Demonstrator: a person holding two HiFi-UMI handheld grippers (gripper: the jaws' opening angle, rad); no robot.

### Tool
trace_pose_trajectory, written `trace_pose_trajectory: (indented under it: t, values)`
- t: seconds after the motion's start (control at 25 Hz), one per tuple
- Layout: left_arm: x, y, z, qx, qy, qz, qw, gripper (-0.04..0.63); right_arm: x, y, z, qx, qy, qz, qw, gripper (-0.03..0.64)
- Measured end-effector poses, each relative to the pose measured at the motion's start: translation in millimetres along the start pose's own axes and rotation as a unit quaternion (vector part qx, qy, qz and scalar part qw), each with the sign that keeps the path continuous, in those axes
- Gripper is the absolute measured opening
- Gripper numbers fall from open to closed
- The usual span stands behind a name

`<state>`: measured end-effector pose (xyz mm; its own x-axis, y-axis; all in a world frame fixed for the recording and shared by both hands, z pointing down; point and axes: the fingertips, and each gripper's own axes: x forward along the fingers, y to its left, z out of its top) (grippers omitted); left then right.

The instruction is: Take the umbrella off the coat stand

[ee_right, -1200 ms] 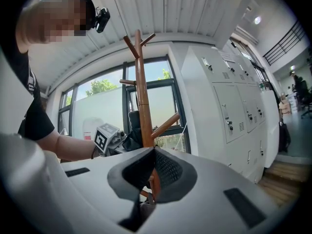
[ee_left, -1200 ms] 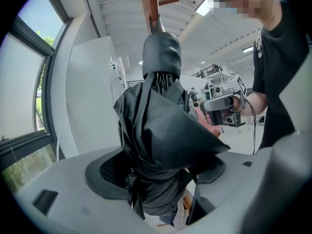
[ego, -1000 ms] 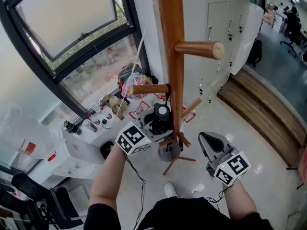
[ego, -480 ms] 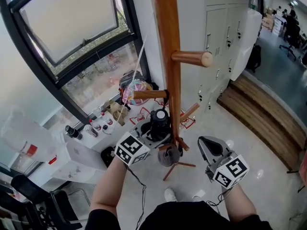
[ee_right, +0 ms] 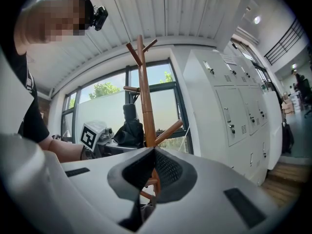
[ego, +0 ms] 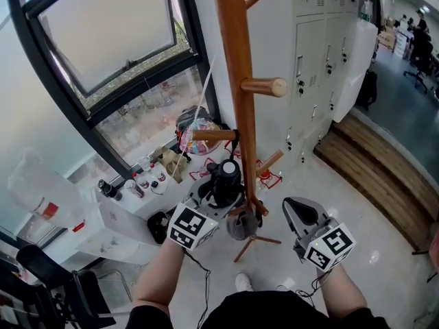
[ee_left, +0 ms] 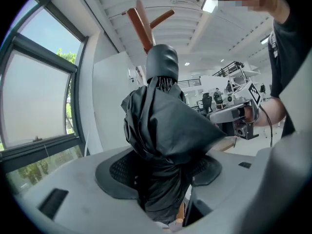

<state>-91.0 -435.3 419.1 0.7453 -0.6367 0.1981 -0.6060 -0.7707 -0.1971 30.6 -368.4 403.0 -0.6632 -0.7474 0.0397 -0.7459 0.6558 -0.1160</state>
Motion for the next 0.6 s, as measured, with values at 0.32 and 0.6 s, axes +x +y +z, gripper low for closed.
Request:
trace_pose_trajectory:
  t: [0.32, 0.6]
  values:
    - [-25.5, 15.7, 18.2, -0.004, -0.008, 0.094, 0.9955, 0.264, -7.4, 7.3, 6.7, -0.002, -0.005, 0.014, 1.000, 0.054]
    - [-51.6, 23.6, 49.6, -0.010, -0.045, 0.135, 0.9897, 0.264, -11.3, 15.0, 9.7, -0.004, -0.010, 0.027, 1.000, 0.054]
